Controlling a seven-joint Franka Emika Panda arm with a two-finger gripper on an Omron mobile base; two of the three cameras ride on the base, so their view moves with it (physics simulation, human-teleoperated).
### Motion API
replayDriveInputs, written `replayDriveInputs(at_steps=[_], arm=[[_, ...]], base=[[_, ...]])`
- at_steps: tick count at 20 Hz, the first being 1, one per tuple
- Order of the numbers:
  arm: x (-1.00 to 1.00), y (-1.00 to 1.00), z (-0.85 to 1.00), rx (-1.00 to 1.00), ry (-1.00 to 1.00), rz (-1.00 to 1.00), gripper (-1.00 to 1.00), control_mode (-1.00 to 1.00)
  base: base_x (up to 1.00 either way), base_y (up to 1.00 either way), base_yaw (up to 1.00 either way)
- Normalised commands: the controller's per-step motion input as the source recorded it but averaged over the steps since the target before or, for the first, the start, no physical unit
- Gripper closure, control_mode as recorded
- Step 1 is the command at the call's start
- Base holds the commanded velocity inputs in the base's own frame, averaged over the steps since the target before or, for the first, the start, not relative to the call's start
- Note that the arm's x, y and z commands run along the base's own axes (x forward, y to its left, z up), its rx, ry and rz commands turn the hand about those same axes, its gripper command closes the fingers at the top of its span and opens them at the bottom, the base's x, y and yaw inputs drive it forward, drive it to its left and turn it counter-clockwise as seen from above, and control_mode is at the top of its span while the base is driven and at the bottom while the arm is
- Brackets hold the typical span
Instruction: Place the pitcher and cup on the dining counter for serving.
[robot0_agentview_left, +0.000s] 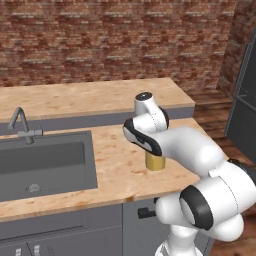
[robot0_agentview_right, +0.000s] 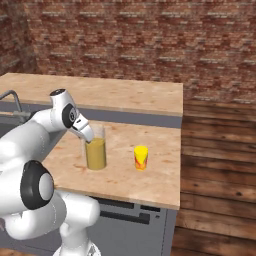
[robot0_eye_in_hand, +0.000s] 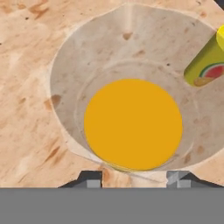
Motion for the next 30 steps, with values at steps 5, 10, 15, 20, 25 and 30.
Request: replayDriveInputs(at_steps=[5,10,15,20,25,30], arm=[[-0.01,0.00,0.00,0.00,0.00,0.01,1.00,-1.00],[-0.29,0.00,0.15,0.00,-0.10,0.02,1.00,-1.00],[-0.43,0.00,0.28,0.00,-0.20,0.02,1.00,-1.00],[-0.49,-0.04,0.47,0.00,-0.19,0.03,1.00,-1.00],[-0.63,-0.21,0.57,0.00,-0.23,0.09,1.00,-1.00],[-0.57,-0.13,0.59,0.00,-0.21,0.13,1.00,-1.00]], base=[[0.00,0.00,0.00],[0.00,0.00,0.00],[0.00,0.00,0.00],[0.00,0.00,0.00],[0.00,0.00,0.00],[0.00,0.00,0.00]])
